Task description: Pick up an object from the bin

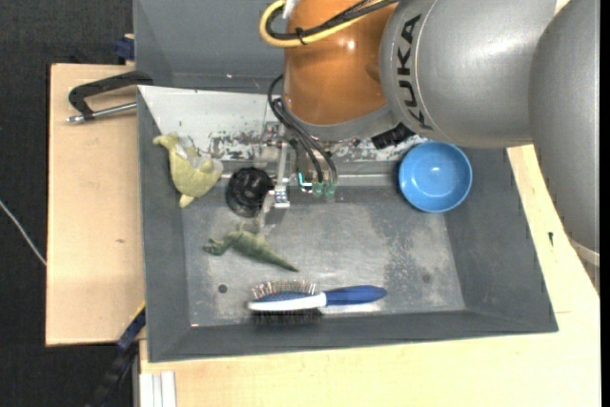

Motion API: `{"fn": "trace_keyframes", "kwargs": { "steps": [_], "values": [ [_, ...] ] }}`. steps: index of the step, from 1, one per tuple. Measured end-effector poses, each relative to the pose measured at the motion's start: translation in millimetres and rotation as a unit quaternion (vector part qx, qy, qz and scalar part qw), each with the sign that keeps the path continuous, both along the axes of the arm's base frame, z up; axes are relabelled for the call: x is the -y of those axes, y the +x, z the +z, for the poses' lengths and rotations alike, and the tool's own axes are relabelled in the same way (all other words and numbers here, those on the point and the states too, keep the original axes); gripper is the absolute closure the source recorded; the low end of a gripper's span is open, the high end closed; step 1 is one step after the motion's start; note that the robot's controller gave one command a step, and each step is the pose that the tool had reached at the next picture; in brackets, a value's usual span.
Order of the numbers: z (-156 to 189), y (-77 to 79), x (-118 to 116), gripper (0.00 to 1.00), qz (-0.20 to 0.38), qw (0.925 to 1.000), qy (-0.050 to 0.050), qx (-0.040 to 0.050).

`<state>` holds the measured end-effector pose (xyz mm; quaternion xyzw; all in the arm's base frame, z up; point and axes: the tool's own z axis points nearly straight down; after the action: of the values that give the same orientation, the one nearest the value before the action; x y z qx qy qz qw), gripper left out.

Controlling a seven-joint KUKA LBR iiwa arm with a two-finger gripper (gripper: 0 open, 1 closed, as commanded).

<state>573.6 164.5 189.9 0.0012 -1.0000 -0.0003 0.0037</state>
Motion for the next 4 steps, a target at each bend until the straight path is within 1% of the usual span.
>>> {"fn": "trace_keyframes", "kwargs": {
  "steps": [1,2,3,4],
  "values": [
    [-95.4,-30.4,7.6,0.00,-0.053,0.9985,0.004,0.0123],
    [-88.2,-37.8,18.8,0.00,-0.138,0.9905,0.000,0.0053],
    [-64.3,-46.0,12.1,0.00,-0.145,0.9894,0.001,0.0067],
    [-116.4,-45.2,21.9,0.00,-0.305,0.9523,0.001,0.0035]
  ]
}}
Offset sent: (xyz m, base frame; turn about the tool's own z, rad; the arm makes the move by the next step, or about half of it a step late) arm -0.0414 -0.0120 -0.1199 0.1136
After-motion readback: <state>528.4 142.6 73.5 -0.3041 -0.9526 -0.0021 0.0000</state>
